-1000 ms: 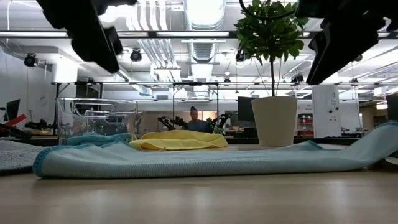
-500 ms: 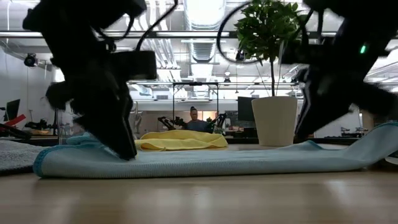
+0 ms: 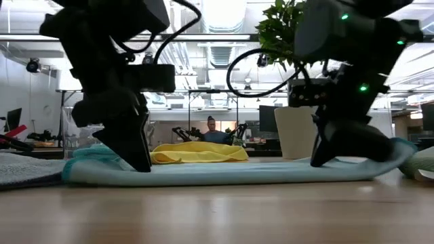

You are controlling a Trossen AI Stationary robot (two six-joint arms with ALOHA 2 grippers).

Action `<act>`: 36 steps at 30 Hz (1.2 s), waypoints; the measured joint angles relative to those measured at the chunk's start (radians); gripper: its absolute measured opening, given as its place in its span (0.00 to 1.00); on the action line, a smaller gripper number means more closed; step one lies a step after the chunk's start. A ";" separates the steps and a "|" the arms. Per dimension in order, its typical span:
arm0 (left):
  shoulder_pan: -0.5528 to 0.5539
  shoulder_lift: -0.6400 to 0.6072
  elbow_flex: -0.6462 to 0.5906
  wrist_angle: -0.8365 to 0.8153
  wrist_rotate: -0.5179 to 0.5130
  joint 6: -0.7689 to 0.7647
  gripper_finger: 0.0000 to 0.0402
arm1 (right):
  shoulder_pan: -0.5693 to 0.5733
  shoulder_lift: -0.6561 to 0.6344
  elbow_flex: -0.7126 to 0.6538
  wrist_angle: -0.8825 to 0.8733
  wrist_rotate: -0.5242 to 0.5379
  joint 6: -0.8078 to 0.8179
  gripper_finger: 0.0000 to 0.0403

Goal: Fold microfiber towels
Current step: Fold the light blue microfiber towel

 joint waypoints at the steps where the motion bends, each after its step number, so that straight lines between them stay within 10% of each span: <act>1: 0.009 -0.004 0.000 -0.014 -0.001 0.001 0.39 | -0.012 -0.006 -0.001 0.000 -0.002 -0.018 0.02; 14: 0.026 -0.162 -0.007 -0.024 0.010 0.053 0.39 | -0.077 -0.209 -0.003 -0.055 -0.169 0.026 0.07; 36: 0.025 -0.155 -0.011 0.147 0.002 0.096 0.39 | -0.214 -0.470 -0.353 0.190 -0.459 0.394 0.65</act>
